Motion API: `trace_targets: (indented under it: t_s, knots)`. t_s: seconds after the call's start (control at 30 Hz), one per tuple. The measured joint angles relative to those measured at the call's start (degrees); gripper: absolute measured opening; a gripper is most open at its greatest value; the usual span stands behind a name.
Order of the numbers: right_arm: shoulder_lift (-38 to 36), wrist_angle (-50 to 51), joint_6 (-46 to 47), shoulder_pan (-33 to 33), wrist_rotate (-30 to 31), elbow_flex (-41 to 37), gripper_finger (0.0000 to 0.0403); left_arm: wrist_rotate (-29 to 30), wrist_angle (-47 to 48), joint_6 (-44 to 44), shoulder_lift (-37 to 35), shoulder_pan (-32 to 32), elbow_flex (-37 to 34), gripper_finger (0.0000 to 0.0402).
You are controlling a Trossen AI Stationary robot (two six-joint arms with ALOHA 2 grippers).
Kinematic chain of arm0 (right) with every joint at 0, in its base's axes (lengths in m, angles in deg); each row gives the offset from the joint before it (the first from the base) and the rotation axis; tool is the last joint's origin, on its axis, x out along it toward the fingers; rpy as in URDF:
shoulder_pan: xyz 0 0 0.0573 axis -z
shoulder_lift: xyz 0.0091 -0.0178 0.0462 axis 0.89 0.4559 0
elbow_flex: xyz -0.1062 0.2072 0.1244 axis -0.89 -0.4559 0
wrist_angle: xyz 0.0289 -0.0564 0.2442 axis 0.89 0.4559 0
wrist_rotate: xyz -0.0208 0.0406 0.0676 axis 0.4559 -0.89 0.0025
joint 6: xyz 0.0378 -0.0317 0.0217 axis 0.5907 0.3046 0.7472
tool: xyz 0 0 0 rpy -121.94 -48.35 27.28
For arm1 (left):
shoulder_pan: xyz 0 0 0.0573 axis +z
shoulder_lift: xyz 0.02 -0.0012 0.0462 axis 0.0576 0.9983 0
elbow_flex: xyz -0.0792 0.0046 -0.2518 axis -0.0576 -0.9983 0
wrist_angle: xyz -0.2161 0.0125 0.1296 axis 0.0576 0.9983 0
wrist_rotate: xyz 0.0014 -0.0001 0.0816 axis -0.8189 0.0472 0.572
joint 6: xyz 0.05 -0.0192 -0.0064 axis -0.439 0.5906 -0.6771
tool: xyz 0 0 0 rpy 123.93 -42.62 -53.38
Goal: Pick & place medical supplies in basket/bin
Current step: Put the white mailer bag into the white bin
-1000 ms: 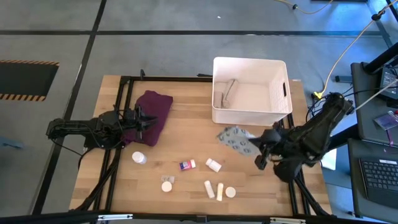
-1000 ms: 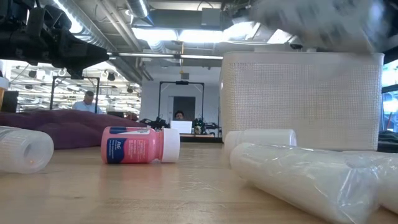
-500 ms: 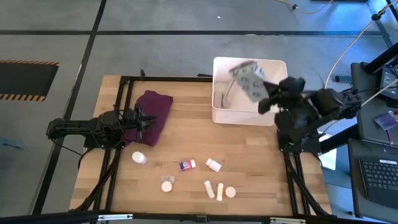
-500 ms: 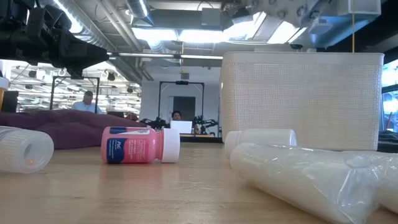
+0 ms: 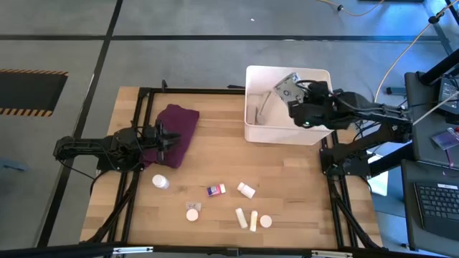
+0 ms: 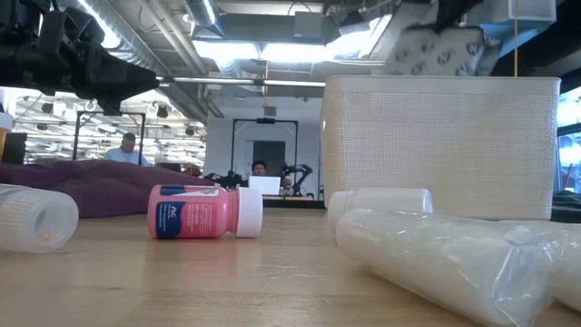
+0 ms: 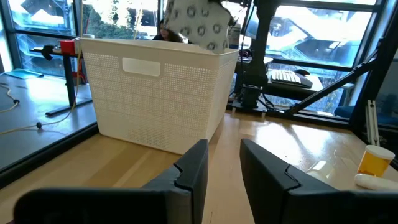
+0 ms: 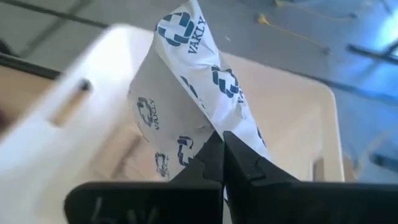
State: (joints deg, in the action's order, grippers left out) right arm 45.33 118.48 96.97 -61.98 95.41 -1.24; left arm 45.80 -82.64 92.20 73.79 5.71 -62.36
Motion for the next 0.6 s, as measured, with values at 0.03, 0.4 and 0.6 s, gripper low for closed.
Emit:
trace_targets:
  t_s: [0.03,0.4,0.6]
  knots:
    - [0.0,0.0,0.7,1.0,-0.3,-1.4,0.0000,0.0,0.0,0.0,0.0,0.0,0.0,0.0088]
    - [0.0,-5.0,2.0,12.6,-4.8,-17.8,0.0000,0.0,0.0,0.0,0.0,0.0,0.0,0.0088]
    - [0.0,-13.5,-1.6,17.7,-6.3,-25.0,0.0000,0.0,0.0,0.0,0.0,0.0,0.0,0.0088]
